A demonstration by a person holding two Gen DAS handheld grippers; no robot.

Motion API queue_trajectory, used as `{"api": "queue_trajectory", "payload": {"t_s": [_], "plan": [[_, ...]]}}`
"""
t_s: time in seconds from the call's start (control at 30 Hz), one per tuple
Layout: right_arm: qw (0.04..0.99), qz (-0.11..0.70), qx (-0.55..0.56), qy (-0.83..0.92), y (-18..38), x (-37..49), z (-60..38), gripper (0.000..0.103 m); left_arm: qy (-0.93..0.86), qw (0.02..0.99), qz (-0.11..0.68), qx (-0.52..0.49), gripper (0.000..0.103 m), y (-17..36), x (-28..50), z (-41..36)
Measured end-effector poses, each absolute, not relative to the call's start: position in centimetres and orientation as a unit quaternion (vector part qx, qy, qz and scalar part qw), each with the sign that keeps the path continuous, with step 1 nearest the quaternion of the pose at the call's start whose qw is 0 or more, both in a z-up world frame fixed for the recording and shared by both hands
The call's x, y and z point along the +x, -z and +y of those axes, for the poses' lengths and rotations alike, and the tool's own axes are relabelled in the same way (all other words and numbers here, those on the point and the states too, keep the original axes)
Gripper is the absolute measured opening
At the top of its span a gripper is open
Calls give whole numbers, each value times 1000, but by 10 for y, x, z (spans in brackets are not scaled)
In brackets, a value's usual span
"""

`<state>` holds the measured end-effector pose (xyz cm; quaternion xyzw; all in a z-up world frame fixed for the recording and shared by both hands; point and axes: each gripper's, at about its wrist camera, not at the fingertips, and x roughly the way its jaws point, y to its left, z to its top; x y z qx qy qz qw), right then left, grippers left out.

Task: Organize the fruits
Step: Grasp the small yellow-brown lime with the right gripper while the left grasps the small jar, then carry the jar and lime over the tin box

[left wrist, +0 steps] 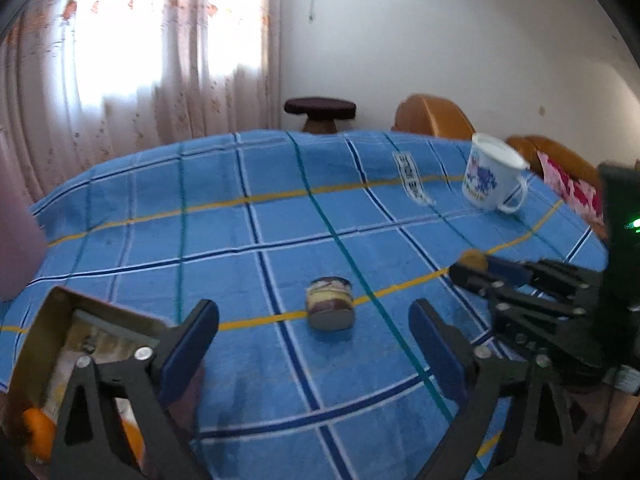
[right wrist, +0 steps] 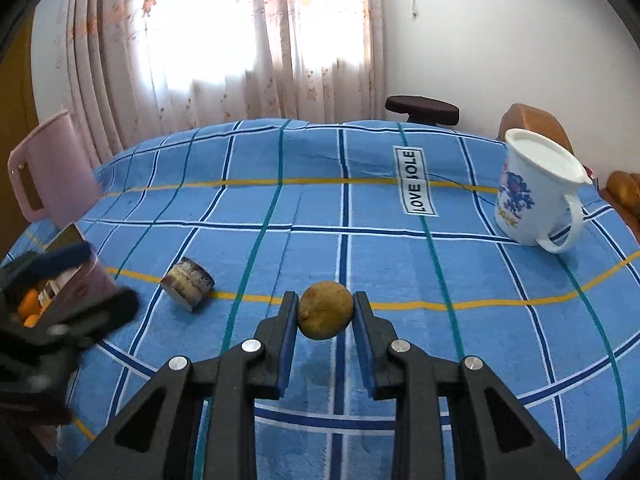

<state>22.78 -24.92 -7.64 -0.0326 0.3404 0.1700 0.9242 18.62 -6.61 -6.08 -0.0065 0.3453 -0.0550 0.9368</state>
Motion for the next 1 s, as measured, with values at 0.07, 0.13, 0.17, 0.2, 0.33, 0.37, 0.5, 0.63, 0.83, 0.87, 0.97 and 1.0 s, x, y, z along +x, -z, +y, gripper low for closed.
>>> {"api": "queue_trajectory", "payload": {"t_s": [0.07,0.13,0.17,0.2,0.33,0.37,0.5,0.63,0.83,0.87,0.97,1.0], "plan": [[925,337,-28,-172,76,228,-251,28,56,931,361,-7,91,69,197,-69],[926,333,-28,-173,76,226,-252,28,62,923,381,-15,79,76,208,-69],[927,331,-28,-174,76,226,-251,28,65,920,385,-15,77,77,211,-71],[928,327,-28,-177,75,224,-251,28,68,919,389,-13,77,79,215,-73],[928,321,-19,-185,74,222,-253,29,74,912,404,-5,65,86,226,-80],[928,321,-16,-187,74,222,-254,29,75,909,409,-7,62,89,229,-81],[927,323,-10,-192,74,222,-257,29,83,900,426,-27,47,94,235,-77],[929,317,-9,-192,73,220,-257,29,93,901,422,-19,36,93,231,-81],[936,295,-9,-192,68,213,-258,29,103,913,395,-8,36,83,217,-84],[937,291,-10,-191,67,212,-258,29,102,914,392,-7,36,82,215,-83],[942,275,-10,-190,64,207,-259,29,98,923,373,-8,36,76,208,-81],[944,270,-9,-190,63,206,-259,29,98,924,369,-8,36,76,208,-82]]}}
